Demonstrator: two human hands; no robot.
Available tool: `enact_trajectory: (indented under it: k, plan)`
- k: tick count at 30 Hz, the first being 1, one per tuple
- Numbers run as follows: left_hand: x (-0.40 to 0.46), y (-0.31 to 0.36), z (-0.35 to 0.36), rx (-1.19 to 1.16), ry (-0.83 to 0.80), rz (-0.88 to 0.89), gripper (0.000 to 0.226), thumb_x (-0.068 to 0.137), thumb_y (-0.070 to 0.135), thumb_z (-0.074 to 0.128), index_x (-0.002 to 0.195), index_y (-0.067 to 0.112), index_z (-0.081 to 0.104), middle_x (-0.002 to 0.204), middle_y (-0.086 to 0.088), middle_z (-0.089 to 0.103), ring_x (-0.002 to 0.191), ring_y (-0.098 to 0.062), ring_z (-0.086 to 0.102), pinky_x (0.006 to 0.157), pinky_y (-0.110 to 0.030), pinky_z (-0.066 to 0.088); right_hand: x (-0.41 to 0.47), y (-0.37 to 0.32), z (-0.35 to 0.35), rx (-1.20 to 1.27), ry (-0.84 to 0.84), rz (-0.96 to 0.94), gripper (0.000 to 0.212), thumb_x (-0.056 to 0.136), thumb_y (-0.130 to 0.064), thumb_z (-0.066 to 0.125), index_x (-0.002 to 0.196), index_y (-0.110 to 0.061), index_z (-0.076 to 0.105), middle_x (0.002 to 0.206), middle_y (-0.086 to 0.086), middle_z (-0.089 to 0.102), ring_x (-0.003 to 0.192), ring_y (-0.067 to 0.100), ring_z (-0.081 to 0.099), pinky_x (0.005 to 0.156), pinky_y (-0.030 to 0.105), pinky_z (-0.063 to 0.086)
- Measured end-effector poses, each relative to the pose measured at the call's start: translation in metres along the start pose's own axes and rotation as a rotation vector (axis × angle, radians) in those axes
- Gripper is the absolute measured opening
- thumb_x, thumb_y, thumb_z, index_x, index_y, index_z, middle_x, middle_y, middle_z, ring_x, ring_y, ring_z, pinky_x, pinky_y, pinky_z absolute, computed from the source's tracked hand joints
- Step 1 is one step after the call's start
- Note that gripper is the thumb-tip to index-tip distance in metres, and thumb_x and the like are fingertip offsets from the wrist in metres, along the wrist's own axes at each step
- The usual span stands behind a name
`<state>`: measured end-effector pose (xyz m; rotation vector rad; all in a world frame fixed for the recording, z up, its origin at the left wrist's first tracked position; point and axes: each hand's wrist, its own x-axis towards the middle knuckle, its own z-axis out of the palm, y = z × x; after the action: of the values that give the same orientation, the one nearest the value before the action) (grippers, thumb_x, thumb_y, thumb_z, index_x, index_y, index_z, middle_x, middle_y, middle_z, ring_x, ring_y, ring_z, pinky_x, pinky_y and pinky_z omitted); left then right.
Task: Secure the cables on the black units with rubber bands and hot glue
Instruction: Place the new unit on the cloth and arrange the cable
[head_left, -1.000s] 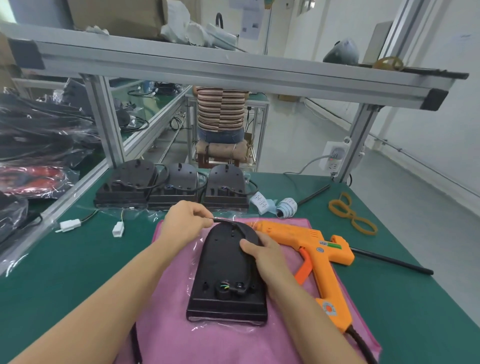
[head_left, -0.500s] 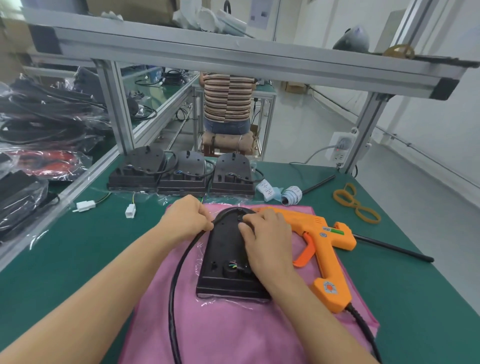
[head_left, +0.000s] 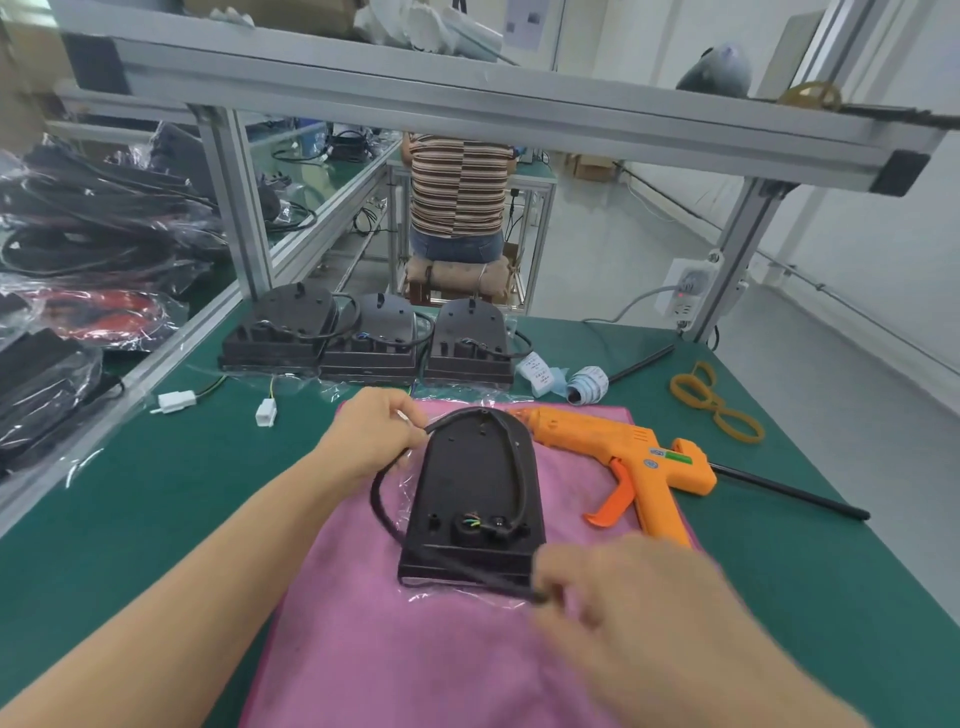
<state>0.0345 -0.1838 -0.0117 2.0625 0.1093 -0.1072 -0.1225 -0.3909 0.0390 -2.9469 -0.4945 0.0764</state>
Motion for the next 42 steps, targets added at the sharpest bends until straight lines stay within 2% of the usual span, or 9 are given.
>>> enact_trajectory:
  k: [4,10,13,17,22,29,33,36,42]
  plan:
    - [-0.013,0.003,0.006,-0.132,0.011,-0.003,0.022,0.080,-0.009,0.062,0.073,0.012,0.064,0.041,0.007,0.053,0.033,-0.004,0.044,0.037,-0.015,0.037,0.027,0.047,-0.019,-0.405,0.233,0.295,0.026,0.093,-0.023,0.046,0.110,-0.038,0.060,0.084,-0.009,0.052,0.096,0.020,0.059,0.068,0.030,0.037]
    - [-0.045,-0.001,0.018,-0.095,0.088,0.119,0.013,0.086,0.002,0.065,0.089,0.013,0.072,0.059,0.002,0.052,0.042,-0.001,0.043,0.048,-0.007,0.037,0.070,0.065,0.003,-0.234,0.155,0.321,0.043,0.094,-0.008,0.041,0.133,-0.024,0.047,0.116,0.007,0.052,0.106,0.029,0.057,0.069,0.033,0.035]
    - [-0.056,-0.003,0.022,0.019,0.105,0.211,0.014,0.085,0.001,0.066,0.081,0.012,0.073,0.056,0.007,0.051,0.044,0.002,0.046,0.050,-0.007,0.035,0.058,0.042,0.011,-0.087,0.349,0.163,0.040,0.096,-0.015,0.040,0.134,-0.025,0.045,0.121,0.004,0.049,0.105,0.025,0.055,0.072,0.033,0.037]
    - [-0.064,-0.009,0.020,0.062,0.090,0.290,0.020,0.083,0.002,0.068,0.071,0.016,0.074,0.067,0.002,0.065,0.056,-0.002,0.054,0.059,-0.012,0.042,0.038,-0.003,0.035,0.142,0.273,-0.117,0.029,0.100,-0.033,0.040,0.125,-0.024,0.052,0.126,-0.006,0.049,0.113,0.018,0.049,0.090,0.036,0.044]
    - [-0.082,-0.022,0.007,0.061,-0.013,0.404,0.022,0.086,0.010,0.071,0.090,0.031,0.076,0.094,0.009,0.062,0.083,0.000,0.060,0.076,-0.004,0.040,0.036,0.000,0.054,0.124,0.525,-0.253,0.018,0.078,-0.011,0.068,0.095,-0.013,0.073,0.086,0.000,0.064,0.070,0.023,0.059,0.056,0.032,0.050]
    - [-0.087,-0.027,0.006,0.175,-0.006,0.623,0.018,0.085,0.005,0.070,0.096,0.016,0.079,0.095,0.005,0.063,0.088,-0.005,0.059,0.081,-0.018,0.045,0.043,0.019,0.073,0.112,0.649,-0.473,0.012,0.085,-0.009,0.067,0.093,-0.007,0.075,0.074,0.004,0.057,0.063,0.023,0.051,0.054,0.030,0.044]
    - [-0.090,-0.029,0.000,0.492,-0.002,0.859,0.027,0.090,0.029,0.058,0.100,0.013,0.077,0.104,0.002,0.066,0.089,-0.010,0.063,0.081,-0.020,0.048,0.046,0.025,0.079,0.072,0.613,-0.565,0.016,0.088,-0.012,0.062,0.096,-0.009,0.075,0.074,0.004,0.058,0.061,0.023,0.051,0.053,0.031,0.044]
    - [-0.091,-0.033,0.006,0.645,0.076,1.039,0.030,0.092,0.022,0.050,0.094,0.006,0.076,0.100,-0.005,0.069,0.088,-0.017,0.063,0.075,-0.024,0.049,0.045,0.030,0.083,0.089,0.604,-0.571,0.020,0.091,-0.015,0.059,0.103,-0.012,0.075,0.078,0.002,0.060,0.065,0.022,0.052,0.056,0.030,0.043]
    - [-0.095,-0.043,0.007,0.561,0.096,1.000,0.032,0.087,0.039,0.060,0.093,0.013,0.077,0.102,0.005,0.072,0.092,-0.012,0.067,0.090,-0.028,0.049,0.041,0.033,0.086,0.017,0.644,-0.522,0.022,0.091,-0.020,0.057,0.102,-0.019,0.076,0.080,-0.005,0.063,0.074,0.014,0.052,0.064,0.027,0.034]
